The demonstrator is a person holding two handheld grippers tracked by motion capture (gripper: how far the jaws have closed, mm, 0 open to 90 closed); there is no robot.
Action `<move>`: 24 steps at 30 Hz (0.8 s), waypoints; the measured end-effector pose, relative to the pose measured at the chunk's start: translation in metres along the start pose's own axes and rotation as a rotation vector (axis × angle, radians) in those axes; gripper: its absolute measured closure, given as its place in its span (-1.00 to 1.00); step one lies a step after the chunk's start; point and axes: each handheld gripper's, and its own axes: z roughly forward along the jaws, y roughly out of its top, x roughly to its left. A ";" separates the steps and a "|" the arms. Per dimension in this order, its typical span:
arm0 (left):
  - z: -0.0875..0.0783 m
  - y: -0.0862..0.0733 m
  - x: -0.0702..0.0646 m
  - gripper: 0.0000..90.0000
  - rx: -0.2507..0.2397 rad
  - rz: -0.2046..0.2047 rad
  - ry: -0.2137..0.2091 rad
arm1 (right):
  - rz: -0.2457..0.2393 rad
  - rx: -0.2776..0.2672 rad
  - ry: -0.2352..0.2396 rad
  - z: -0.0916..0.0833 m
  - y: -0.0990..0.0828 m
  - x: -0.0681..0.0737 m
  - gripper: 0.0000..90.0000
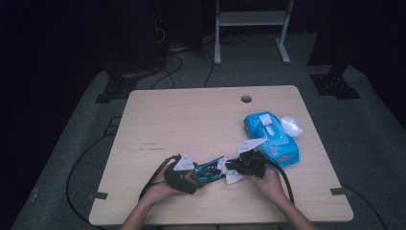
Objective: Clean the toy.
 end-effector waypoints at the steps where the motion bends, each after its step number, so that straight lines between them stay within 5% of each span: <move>1: 0.000 0.000 0.000 -0.48 0.001 0.001 0.001 | -0.006 -0.006 0.010 0.002 0.002 0.004 0.82; 7: 0.000 -0.002 0.001 -0.50 0.014 0.009 0.000 | -0.068 -0.008 0.033 0.012 0.013 0.020 0.82; 13: 0.001 0.000 0.000 -0.49 0.019 0.020 0.002 | -0.018 0.017 -0.035 0.001 0.000 0.000 0.82; 16: 0.002 0.000 0.000 -0.49 0.017 0.015 0.001 | 0.025 0.011 -0.028 -0.001 -0.002 -0.005 0.82; 20: 0.002 0.001 0.000 -0.49 0.017 0.015 -0.001 | -0.012 -0.018 0.040 0.007 0.006 0.009 0.81; 24: 0.001 0.000 0.001 -0.49 0.022 0.021 -0.003 | -0.051 -0.004 0.030 0.008 0.010 0.014 0.81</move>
